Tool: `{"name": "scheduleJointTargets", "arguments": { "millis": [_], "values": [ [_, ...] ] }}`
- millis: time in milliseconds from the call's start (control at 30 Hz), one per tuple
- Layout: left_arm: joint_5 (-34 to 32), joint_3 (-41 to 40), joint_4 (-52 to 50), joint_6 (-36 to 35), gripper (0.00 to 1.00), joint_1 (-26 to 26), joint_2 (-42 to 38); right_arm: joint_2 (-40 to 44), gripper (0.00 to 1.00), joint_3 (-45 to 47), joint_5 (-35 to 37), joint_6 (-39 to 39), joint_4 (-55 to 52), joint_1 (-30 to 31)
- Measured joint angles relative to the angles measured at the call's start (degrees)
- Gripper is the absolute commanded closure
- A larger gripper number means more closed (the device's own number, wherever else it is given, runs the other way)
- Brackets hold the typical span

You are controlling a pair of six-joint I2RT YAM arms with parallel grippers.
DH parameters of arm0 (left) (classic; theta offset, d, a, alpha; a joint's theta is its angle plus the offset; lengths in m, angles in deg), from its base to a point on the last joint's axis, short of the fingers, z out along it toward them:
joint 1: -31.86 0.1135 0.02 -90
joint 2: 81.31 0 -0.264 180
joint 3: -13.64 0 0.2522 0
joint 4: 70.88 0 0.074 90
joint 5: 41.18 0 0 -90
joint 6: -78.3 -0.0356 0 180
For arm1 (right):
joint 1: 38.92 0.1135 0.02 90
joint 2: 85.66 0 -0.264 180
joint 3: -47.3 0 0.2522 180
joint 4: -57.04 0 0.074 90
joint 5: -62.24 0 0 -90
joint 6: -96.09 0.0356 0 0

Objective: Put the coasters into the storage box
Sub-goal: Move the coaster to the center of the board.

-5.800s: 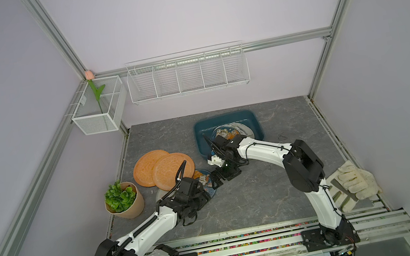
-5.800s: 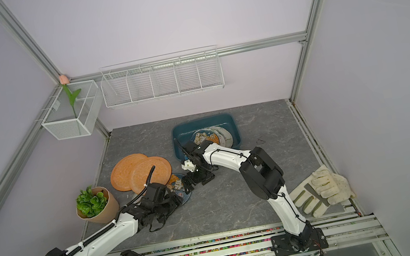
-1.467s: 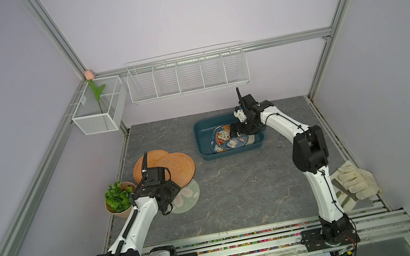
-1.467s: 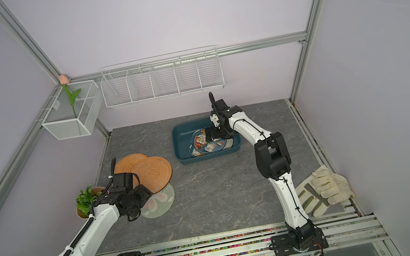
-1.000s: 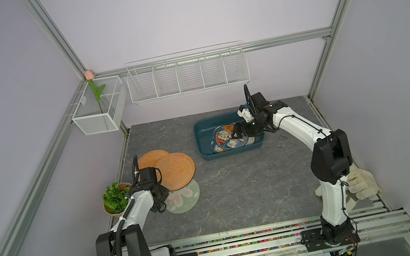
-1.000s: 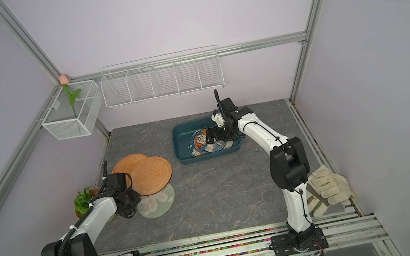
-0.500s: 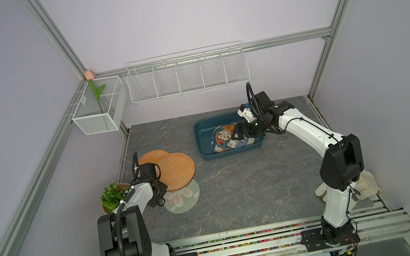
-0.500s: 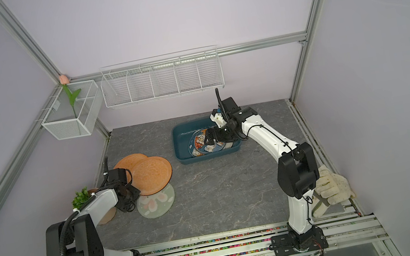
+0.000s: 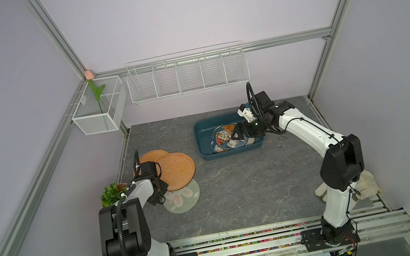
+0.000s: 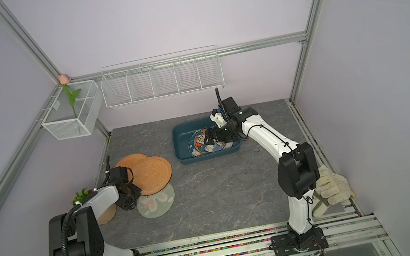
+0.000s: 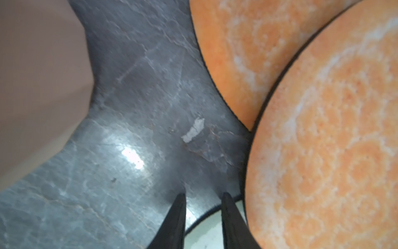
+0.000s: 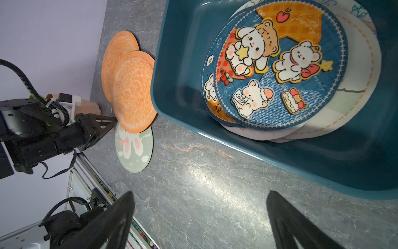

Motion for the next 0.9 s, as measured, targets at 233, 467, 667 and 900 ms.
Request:
{"name": "scheduleJointTargets", "arguments": {
  "millis": [233, 467, 667, 900],
  "values": [
    [1.0, 0.0, -1.7, 0.2, 0.71, -6.1, -0.4, 0.0, 0.03, 0.0, -0.9, 0.0, 0.0, 0.0],
    [3.5, -1.6, -3.3, 1.9, 0.71, -13.1, -2.6, 0.2, 0.03, 0.6, -1.2, 0.0, 0.2, 0.0],
    [5.9, -1.5, -3.3, 4.7, 0.71, -21.0, -2.6, 0.7, 0.03, 2.2, -1.8, 0.0, 0.2, 0.3],
    [9.6, 0.4, -2.6, 7.0, 0.70, -28.5, -0.6, 0.7, 0.02, 3.8, -2.1, 0.0, 0.2, 2.7]
  ]
}}
